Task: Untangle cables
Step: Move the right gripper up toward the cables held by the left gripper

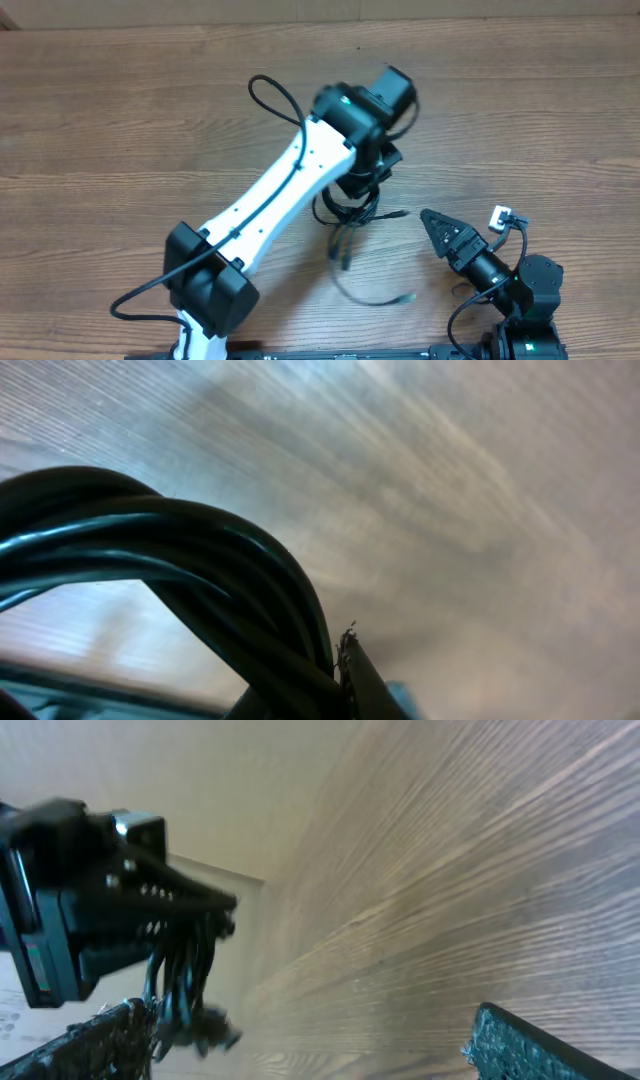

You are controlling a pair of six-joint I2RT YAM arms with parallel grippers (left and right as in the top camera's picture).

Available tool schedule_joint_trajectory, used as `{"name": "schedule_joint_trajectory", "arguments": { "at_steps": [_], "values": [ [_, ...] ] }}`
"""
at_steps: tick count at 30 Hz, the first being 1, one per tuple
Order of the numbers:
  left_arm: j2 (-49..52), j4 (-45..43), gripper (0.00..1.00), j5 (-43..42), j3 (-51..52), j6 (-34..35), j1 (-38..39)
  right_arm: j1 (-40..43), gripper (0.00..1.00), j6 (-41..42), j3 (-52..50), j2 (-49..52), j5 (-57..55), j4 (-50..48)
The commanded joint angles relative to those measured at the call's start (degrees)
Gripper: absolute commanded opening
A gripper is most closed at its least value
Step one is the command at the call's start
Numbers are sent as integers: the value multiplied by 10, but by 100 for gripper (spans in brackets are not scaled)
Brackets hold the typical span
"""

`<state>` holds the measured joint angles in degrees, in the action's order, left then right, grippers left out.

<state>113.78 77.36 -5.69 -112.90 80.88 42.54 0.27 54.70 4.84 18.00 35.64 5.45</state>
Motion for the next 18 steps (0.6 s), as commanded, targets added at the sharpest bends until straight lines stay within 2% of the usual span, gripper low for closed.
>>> {"name": "schedule_joint_trajectory", "arguments": {
  "at_steps": [1,2,3,5,6,7,9,10,11,13,15,17,18],
  "values": [
    [-16,-42,12,147,40,95,18,-2,100,-44,5,0,-12,23],
    [-16,-44,26,162,49,96,18,-2,100,-44,5,0,-16,29],
    [-16,-43,62,182,57,94,17,-2,100,-45,5,0,-21,39],
    [-16,-38,93,211,64,84,14,-2,100,-53,5,0,-25,46],
    [-16,-38,100,217,64,68,9,-2,100,-57,5,0,-26,47],
    [-16,-43,100,218,64,39,4,-2,100,-57,5,0,-28,48],
    [-16,-70,100,226,63,-95,-9,-2,100,-57,5,0,-53,65],
    [-16,-83,100,235,63,-169,-15,-2,100,-57,5,0,-59,70],
    [-16,-96,100,246,63,-309,-28,-2,100,-61,5,0,-63,72],
    [-16,-77,99,241,64,-417,-56,-2,100,-83,12,0,-89,79],
    [-16,-40,100,239,65,-366,-83,-2,100,-105,45,3,-135,122],
    [-16,-13,99,204,72,-287,-111,-2,100,-122,88,15,-176,173],
    [-16,-14,89,161,80,-263,-123,-2,100,-126,123,30,-204,205]
  ]
}}
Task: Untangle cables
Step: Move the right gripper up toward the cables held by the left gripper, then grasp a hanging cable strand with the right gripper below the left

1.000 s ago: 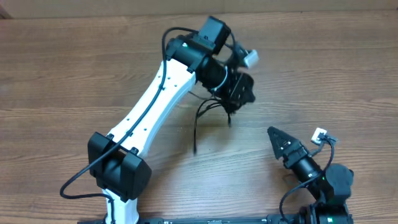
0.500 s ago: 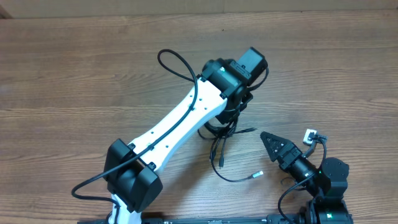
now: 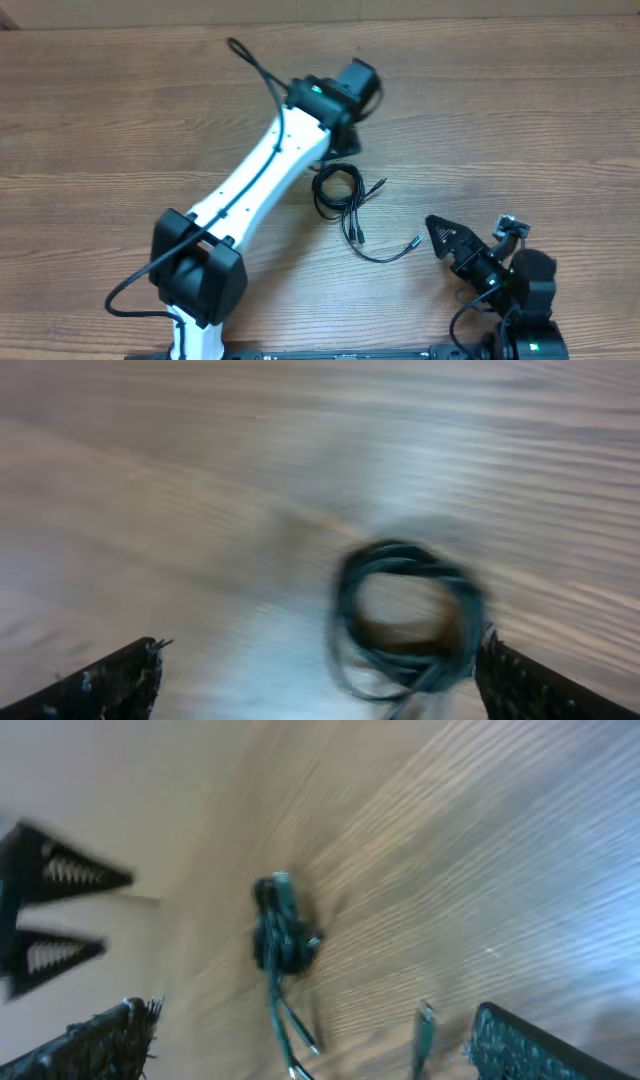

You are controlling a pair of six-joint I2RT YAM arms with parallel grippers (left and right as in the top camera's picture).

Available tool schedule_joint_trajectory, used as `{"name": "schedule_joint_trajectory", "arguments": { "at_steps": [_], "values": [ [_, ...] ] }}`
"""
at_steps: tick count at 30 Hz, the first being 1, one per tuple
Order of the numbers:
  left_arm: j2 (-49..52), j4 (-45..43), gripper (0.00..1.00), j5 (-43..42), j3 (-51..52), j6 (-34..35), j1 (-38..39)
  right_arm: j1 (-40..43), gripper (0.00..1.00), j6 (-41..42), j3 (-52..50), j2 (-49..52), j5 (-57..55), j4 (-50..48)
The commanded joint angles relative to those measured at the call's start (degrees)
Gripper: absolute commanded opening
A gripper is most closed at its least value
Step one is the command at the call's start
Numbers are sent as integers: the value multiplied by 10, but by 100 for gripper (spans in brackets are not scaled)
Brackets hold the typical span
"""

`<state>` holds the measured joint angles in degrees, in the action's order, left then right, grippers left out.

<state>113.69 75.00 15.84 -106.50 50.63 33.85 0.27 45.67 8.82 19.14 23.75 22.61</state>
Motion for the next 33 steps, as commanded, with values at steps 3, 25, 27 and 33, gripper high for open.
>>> {"name": "schedule_joint_trajectory", "arguments": {
  "at_steps": [3,25,27,33],
  "values": [
    [-15,-19,81,-107,38,38,-46,-2,100,-38,150,61,-95,79],
    [-15,-230,69,-189,295,114,-26,-2,100,-205,468,448,19,231],
    [-15,-268,69,-197,297,114,-26,-2,100,-205,468,448,18,221],
    [-15,-322,63,-202,300,128,-26,-2,100,-205,468,448,19,207]
  ]
}}
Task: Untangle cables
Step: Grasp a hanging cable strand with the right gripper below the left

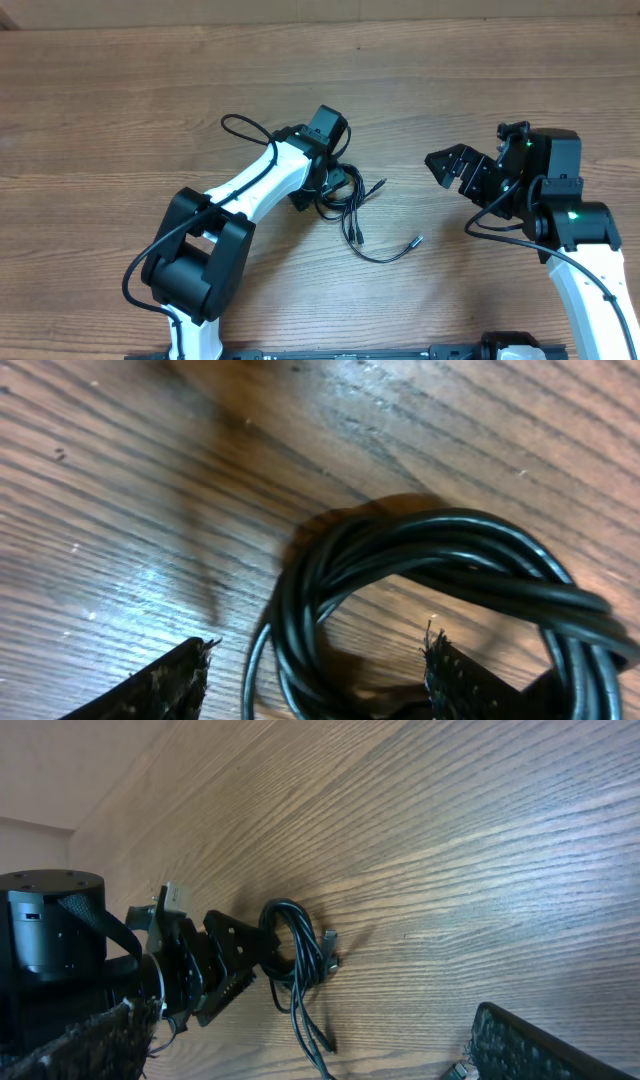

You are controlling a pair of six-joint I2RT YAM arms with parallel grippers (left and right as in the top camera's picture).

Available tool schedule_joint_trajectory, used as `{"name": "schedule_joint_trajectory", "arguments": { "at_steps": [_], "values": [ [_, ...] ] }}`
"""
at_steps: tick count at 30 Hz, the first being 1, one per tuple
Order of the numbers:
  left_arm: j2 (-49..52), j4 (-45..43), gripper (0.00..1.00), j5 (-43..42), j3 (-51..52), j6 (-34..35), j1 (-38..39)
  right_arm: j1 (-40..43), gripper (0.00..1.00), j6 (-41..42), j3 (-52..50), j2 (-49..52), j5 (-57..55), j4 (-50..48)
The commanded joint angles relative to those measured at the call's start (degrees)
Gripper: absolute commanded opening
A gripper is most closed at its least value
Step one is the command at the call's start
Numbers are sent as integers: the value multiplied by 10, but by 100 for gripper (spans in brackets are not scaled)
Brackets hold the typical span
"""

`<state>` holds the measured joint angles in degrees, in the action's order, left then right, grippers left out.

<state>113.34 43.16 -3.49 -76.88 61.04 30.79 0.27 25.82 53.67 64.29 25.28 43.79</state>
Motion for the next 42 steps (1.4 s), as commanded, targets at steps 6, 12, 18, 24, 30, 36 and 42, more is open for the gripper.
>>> {"name": "schedule_joint_trajectory", "arguments": {
  "at_steps": [6,12,18,24,30,36,42],
  "values": [
    [-11,-4,56,-10,37,25,16,-2,100,-4,19,-3,5,-4],
    [-12,-7,4,38,42,1,21,-2,100,-4,19,3,5,-4],
    [-49,3,4,-85,1,-250,-65,-2,100,-4,19,5,5,33],
    [-80,-2,4,-338,-37,-411,-143,-2,100,-5,19,5,58,45],
    [-80,-22,4,-332,-39,-315,-165,-3,95,-44,19,5,191,43],
    [-80,-2,4,-220,-39,35,-145,-53,95,-64,19,5,191,42],
    [-80,3,4,-190,-39,169,-109,-139,93,-64,19,19,75,1]
  ]
}}
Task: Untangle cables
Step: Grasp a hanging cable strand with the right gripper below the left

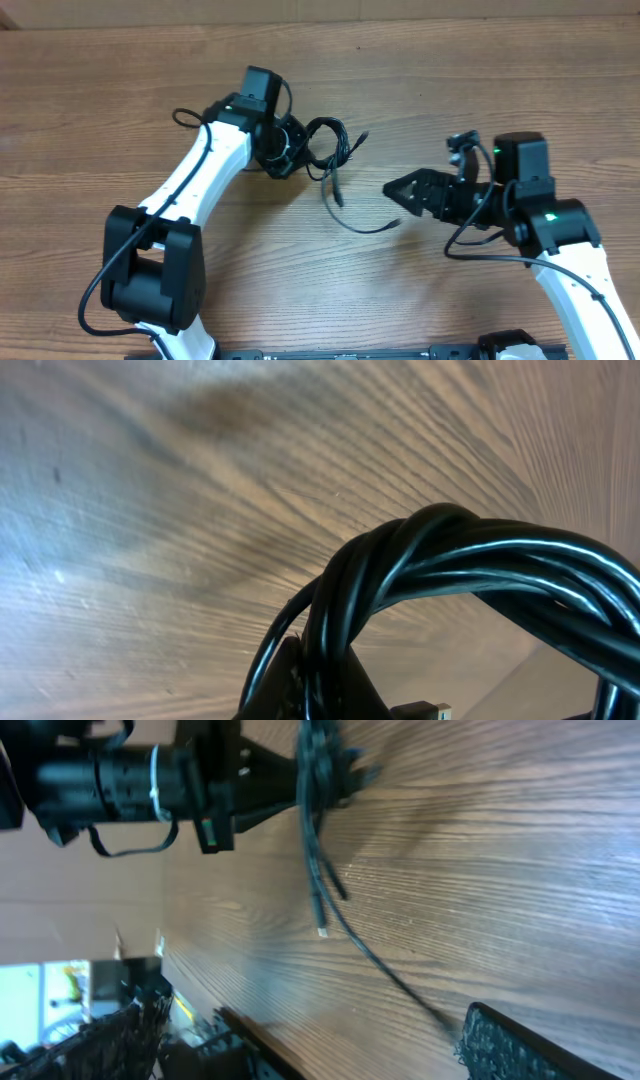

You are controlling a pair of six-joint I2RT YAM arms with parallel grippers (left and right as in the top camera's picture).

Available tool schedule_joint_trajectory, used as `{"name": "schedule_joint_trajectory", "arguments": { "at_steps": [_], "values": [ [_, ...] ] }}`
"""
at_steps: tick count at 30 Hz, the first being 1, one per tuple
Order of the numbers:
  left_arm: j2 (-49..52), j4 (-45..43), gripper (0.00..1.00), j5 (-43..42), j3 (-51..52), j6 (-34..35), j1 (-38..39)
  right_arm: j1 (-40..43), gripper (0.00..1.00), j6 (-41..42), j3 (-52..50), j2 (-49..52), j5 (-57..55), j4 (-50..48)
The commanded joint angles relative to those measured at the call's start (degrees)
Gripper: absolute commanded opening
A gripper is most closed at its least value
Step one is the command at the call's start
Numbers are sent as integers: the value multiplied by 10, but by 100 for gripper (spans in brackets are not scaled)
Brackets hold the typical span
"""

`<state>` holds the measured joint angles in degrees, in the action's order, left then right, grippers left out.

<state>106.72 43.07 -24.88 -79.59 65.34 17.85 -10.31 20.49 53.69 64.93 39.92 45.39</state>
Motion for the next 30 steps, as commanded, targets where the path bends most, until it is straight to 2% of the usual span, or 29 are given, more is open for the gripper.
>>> {"name": "schedule_joint_trajectory", "arguments": {
  "at_steps": [1,4,11,17,20,25,27,30],
  "values": [
    [-14,5,4,28,-12,139,26,-51,93,-11,19,22,-99,-28],
    [-14,6,4,29,-12,168,42,-99,92,-11,19,54,-190,-63],
    [-14,7,4,28,-12,195,47,-170,92,-13,19,117,-233,-120],
    [-14,16,4,17,-12,206,47,-228,88,-20,19,161,-425,-139],
    [-14,24,4,12,-12,206,47,-243,87,-57,19,173,-435,-167],
    [-14,34,4,8,-12,204,47,-255,76,-88,19,199,-437,-195],
    [-14,34,4,9,-12,204,47,-258,67,-88,19,207,-437,-182],
    [-14,33,4,10,-12,204,46,-261,63,-88,19,207,-431,-175]
  ]
}}
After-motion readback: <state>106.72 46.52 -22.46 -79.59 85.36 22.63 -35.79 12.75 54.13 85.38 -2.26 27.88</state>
